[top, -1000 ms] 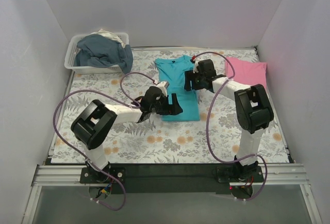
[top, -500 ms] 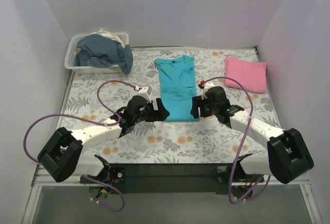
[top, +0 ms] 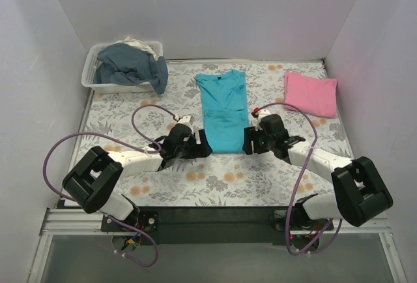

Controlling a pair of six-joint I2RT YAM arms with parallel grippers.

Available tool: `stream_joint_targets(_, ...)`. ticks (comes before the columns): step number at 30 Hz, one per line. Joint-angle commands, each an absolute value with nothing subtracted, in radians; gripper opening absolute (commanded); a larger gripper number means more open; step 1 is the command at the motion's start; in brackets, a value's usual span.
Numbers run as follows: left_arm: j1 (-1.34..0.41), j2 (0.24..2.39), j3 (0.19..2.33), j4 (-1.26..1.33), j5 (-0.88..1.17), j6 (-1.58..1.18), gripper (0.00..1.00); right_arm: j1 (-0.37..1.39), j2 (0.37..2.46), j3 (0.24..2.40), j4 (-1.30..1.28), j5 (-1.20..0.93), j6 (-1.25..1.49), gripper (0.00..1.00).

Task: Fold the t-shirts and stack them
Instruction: Fold the tshirt

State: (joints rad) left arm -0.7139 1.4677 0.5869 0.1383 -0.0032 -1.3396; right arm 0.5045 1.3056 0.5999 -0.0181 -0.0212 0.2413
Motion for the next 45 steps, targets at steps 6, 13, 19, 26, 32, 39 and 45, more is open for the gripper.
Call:
stream_joint_targets(6,-0.718,1.526,0.640,0.175,-0.009,-1.339,0.66,0.503,1.358,0.614,0.071,-0.041,0.264,0.57)
stream_joint_targets(13,-0.718,1.563,0.635,0.207,0.046,-1.353,0.57,0.503,1.390,0.584,0.097,-0.089,0.282,0.53)
stream_joint_targets(19,-0.718,1.589,0.635,0.227,0.058,-1.355,0.56,0.503,1.374,0.546,0.095,-0.074,0.290,0.51)
stream_joint_targets(26,-0.718,1.620,0.646,0.233,0.066,-1.351,0.53,0.505,1.411,0.548,0.101,-0.080,0.293,0.45)
stream_joint_targets(32,-0.719,1.638,0.646,0.230,0.071,-1.358,0.42,0.503,1.427,0.554,0.109,-0.080,0.290,0.35)
stream_joint_targets(39,-0.719,1.635,0.634,0.227,0.084,-1.351,0.10,0.506,1.401,0.537,0.106,-0.087,0.288,0.13)
stream_joint_targets(45,-0.738,1.609,0.601,0.224,0.084,-1.347,0.00,0.546,1.342,0.500,0.066,-0.071,0.299,0.01)
